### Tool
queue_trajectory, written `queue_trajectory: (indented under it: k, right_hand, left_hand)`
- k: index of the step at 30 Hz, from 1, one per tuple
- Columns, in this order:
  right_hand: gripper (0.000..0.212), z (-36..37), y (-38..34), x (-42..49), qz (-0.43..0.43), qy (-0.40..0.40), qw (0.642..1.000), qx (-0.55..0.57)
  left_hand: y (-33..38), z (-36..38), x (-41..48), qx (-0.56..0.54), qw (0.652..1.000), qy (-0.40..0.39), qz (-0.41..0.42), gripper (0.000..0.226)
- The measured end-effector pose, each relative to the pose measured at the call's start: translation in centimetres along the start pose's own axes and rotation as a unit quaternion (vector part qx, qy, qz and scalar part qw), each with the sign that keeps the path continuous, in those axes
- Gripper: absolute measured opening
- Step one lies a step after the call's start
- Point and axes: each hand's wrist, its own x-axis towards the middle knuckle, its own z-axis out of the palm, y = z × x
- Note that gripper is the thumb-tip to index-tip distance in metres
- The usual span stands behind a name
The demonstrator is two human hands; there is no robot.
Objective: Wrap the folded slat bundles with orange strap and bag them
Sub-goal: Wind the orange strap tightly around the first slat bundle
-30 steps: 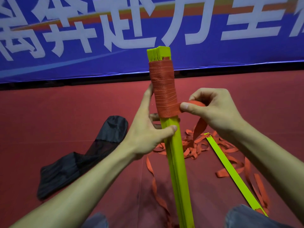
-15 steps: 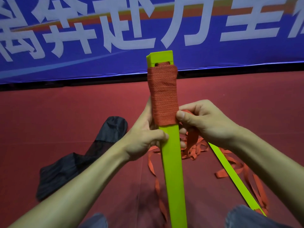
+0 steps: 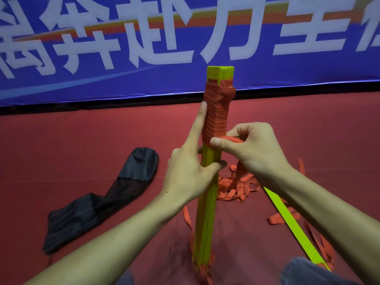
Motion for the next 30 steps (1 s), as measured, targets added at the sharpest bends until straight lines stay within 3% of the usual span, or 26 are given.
queue_trajectory:
  k: [5,10,19,23,28,30]
  right_hand:
    - [0.012,-1.4,0.3,0.5,-0.023,-0.050,0.998,0.001]
    - [0.018,-2.5,0.9,0.7,-0.056,-0.029,0.997,-0.035]
    - [0.018,-2.3,1.4,0.9,-0.067,-0.055,0.996,0.024]
    - [0.018,-2.3,1.4,0.9,-0.039,-0.100,0.991,0.074]
    - [0.024,-1.9,1.8,0.0,0.041,-0.286,0.947,0.139]
    - [0.021,-1.5,1.1,-0.4,0.063,-0.257,0.946,0.187]
  left_hand:
    - [-1.0,-0.6,0.4,-0.072,0.997,-0.008,-0.013,0.121]
    - [-0.9,-1.1,0.4,-0.119,0.992,-0.030,-0.006,0.119]
    - [-0.8,-0.8,0.4,-0.239,0.964,-0.111,-0.026,0.110]
    - [-0.9,-0.8,0.3,-0.307,0.936,-0.162,-0.054,0.100]
    - [-1.5,-1.1,0.1,-0.315,0.922,-0.219,-0.044,0.096]
    - [-1.4,-0.9,0.1,-0.323,0.922,-0.204,-0.058,0.096]
